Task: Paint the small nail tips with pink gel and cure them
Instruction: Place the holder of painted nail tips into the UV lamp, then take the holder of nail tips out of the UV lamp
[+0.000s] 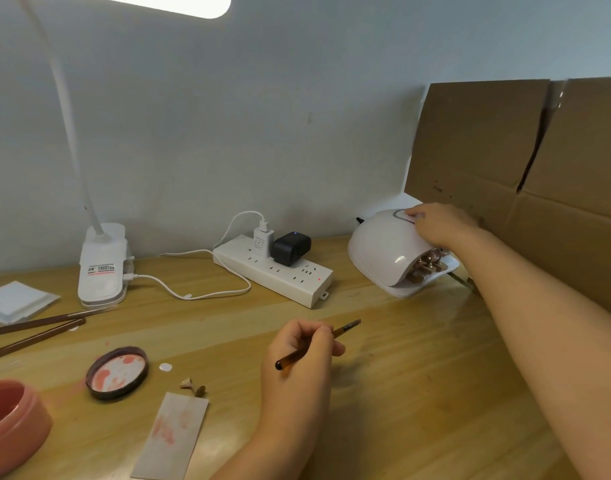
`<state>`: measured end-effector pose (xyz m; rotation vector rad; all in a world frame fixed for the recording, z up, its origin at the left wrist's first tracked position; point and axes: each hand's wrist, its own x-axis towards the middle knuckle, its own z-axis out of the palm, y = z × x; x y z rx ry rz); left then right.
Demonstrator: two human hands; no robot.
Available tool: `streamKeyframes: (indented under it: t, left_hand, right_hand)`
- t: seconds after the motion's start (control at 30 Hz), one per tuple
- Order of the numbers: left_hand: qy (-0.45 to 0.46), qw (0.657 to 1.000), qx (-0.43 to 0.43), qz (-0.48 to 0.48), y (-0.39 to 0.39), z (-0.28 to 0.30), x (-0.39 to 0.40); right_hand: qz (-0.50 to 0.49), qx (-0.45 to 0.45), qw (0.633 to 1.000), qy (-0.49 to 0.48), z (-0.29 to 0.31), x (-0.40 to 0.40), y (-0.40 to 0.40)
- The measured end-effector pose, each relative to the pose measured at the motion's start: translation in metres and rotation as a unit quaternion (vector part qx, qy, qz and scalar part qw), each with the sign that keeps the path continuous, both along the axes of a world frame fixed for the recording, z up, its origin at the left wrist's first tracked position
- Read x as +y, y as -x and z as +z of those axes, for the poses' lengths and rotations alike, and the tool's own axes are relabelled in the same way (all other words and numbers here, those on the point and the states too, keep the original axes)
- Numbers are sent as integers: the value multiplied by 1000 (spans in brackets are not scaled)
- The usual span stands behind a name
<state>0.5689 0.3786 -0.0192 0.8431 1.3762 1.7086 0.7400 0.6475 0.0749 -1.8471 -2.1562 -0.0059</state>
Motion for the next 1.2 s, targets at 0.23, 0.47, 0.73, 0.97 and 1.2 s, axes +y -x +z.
streamKeyframes:
  t: [0.23,0.47,0.73,0.97,1.2]
  left_hand:
    - [1,1000,-3,-3,2,2,-5]
    - [3,1000,-21,-1,3,1,-3]
    - [-5,1000,-6,-10,1,3,-3]
    - [-12,998,-55,18,3,5,-10]
    - [-97,995,21,4,13,32,-59]
  right_hand:
    - [-14,8,1000,0,-4,3,-3]
    - [1,21,1000,16,-1,6,-6]
    - [11,181,981,-69,-33,-51,-4]
    - [57,208,969,-122,-57,-144,14]
    - [136,210,963,-96,-41,-259,48]
